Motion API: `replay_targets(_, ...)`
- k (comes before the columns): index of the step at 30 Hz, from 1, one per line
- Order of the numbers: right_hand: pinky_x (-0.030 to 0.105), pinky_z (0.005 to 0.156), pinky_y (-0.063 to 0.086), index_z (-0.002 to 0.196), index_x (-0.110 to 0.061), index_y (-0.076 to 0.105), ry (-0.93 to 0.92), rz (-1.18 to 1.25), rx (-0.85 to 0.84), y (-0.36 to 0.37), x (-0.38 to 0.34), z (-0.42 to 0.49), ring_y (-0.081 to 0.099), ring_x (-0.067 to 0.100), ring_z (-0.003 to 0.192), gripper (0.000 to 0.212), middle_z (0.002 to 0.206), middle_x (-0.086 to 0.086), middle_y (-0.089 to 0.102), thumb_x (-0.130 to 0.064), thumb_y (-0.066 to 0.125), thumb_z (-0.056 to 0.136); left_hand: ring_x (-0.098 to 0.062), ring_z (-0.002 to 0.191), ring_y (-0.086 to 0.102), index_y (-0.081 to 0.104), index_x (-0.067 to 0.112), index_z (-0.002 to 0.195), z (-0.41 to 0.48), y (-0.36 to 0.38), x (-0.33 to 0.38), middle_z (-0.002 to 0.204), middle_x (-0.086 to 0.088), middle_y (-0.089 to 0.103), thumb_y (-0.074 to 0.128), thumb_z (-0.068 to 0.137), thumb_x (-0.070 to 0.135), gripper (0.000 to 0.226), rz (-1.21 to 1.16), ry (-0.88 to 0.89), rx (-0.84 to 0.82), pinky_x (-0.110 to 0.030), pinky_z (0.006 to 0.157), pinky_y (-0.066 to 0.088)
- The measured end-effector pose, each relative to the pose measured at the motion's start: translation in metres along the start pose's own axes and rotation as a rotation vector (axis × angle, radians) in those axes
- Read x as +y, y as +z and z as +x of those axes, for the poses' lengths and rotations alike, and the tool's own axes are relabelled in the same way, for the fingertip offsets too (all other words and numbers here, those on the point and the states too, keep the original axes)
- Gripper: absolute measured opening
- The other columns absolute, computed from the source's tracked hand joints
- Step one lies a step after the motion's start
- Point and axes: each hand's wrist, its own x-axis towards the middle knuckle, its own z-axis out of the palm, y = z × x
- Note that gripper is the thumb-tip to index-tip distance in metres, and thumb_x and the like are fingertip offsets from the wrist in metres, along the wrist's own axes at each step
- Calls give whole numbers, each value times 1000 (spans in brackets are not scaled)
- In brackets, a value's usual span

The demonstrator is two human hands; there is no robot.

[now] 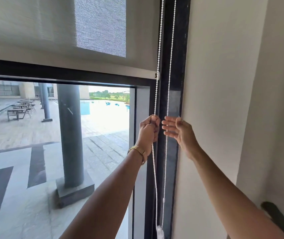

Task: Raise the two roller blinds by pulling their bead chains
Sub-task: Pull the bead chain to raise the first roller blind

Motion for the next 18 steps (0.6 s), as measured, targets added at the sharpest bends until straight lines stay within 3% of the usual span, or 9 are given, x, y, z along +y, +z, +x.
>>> replay_targets(5,38,93,53,116,-5,55,-68,55,-107,22,-63,36,65,27,100,42,113,16,63,-30,24,102,-4,37,21,44,19,63,-2,6,2,51,5,29,22,95,0,43,-16,-3,-3,-14,32,17)
replay_targets(7,38,90,54,114,-5,55,-68,73,-140,35,-83,46,66,27,94,41,106,16,65,-27,23,102,-4,37,19,44,18,63,-3,11,3,54,2,26,22,93,-3,42,-24,-3,-7,-15,32,15)
replay_targets(10,31,67,58,103,-9,58,-74,34,-116,51,-103,55,67,18,67,34,82,10,66,-12,25,101,-4,36,18,43,19,60,-4,13,4,50,6,26,22,91,-4,44,-36,-7,0,-13,32,15)
replay_targets(13,20,43,34,89,-10,57,-86,45,-40,59,-102,60,41,6,40,34,56,-1,51,-5,24,98,-4,37,18,43,20,60,-1,13,6,51,4,25,22,91,-4,44,-1,-17,12,-13,33,13)
replay_targets(15,17,37,24,78,-13,54,-91,85,-8,59,-96,62,30,2,35,37,46,-8,43,-4,24,98,-4,37,18,43,19,61,0,14,8,54,2,24,21,90,-5,44,31,-29,2,-14,34,13)
replay_targets(18,15,34,21,74,-14,51,-92,102,10,57,-96,63,26,2,32,37,41,-12,40,-5,24,98,-4,38,19,41,18,62,-2,17,11,55,0,25,21,91,-5,42,62,-40,-10,-16,34,14)
